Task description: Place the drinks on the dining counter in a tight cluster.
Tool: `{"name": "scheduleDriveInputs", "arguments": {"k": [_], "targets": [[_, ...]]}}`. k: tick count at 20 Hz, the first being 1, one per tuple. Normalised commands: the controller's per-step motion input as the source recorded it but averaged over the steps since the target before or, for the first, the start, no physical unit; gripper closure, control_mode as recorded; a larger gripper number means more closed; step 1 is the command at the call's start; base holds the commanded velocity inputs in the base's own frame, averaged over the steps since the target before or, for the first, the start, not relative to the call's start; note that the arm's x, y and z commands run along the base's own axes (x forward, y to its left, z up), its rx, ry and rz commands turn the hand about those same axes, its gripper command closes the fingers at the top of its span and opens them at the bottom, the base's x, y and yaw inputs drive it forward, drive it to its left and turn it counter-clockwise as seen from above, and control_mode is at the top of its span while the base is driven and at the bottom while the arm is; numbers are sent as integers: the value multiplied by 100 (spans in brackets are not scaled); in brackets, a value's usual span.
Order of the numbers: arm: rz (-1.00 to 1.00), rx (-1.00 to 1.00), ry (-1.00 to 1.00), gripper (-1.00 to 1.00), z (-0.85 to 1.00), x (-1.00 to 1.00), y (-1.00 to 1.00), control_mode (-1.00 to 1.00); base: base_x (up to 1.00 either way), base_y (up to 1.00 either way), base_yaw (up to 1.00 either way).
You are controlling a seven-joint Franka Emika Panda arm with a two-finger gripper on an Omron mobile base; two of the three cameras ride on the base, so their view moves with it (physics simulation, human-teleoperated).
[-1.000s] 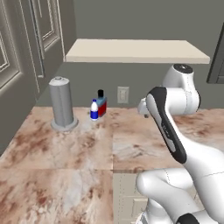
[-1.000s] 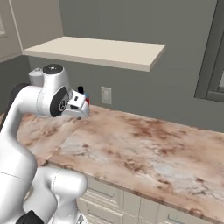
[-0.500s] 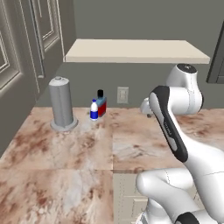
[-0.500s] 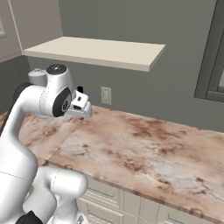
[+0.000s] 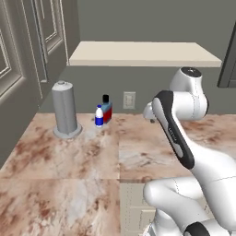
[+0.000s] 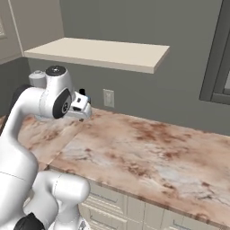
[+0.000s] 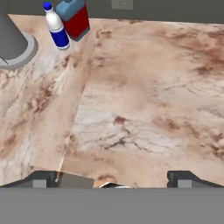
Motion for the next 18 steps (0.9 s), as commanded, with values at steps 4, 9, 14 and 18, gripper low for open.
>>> {"name": "scheduleDriveInputs", "arguments": {"k": [4, 9, 14, 18], "targets": [[17, -4, 1, -100, 1, 58, 79, -100, 0, 0, 0], [19, -15, 18, -100, 8, 83, 45, -100, 0, 0, 0], [9, -9, 4, -100, -16, 68, 8, -100, 0, 0, 0], [0, 0, 0, -100, -42, 41, 26, -100, 0, 0, 0]]}}
